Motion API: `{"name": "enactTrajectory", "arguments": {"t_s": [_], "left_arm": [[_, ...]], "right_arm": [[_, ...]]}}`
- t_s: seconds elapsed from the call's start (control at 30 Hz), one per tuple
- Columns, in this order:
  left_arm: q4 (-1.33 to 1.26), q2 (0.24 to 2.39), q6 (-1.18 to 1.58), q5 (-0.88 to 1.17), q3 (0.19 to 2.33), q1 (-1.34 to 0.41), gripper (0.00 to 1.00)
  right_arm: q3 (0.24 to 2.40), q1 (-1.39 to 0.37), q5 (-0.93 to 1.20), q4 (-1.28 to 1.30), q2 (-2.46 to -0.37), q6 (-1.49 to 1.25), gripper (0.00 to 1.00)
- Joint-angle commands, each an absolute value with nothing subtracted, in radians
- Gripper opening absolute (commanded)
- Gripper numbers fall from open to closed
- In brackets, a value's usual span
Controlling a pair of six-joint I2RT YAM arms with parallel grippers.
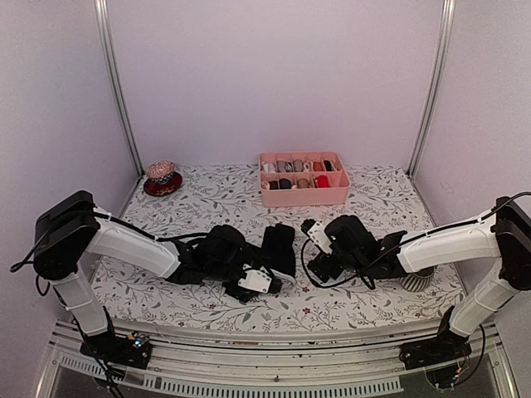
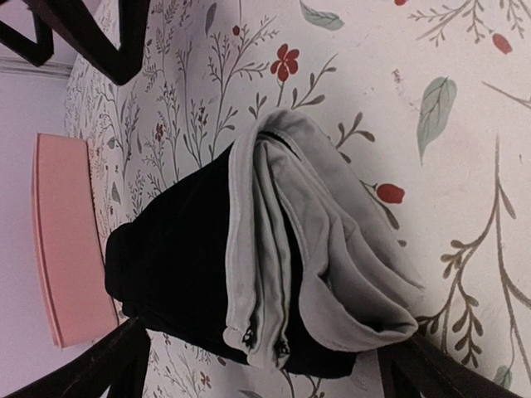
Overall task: Roll the underwear
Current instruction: Roll the underwear at the center of the board.
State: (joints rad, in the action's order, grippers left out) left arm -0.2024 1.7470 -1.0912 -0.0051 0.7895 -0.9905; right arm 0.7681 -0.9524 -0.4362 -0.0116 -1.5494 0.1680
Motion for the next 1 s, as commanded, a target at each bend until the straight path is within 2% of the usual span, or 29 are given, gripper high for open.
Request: {"name": "enactTrajectory", "arguments": {"t_s": [0.0,0.13,0.3,0.43,0.7,0.83,0.97], "left_arm": [[-0.023,1.817,-1.100,0.006,0.792,-1.012,0.96],[0.052,1.859,-1.078,-0.002,0.839,-1.012,0.82],[0.110,1.894,-1.057,0.008,0.882,-1.011,0.75],[0.146,1.896,-1.038,0.031,0.904,-1.007,0.64],[0.218,1.904,-1.014,0.092,0.940,-0.997,0.20],[0.264,1.912,-0.995,0.156,0.976,-0.980,0.08],[0.343,1.912,-0.989,0.259,1.020,-0.938,0.01]], "right_arm": [[0.750,-0.952,-0.456,-0.051,-1.508,0.156,0.99],[0.750,-0.952,-0.464,-0.049,-1.508,0.156,0.99],[0.751,-0.951,-0.467,-0.050,-1.511,0.156,0.99],[0.752,-0.952,-0.465,-0.052,-1.510,0.158,0.99],[0.715,-0.988,-0.430,-0.105,-1.466,0.219,0.99],[0.663,-1.051,-0.413,-0.186,-1.405,0.300,0.99],[0.589,-1.133,-0.372,-0.285,-1.325,0.408,1.00]]}}
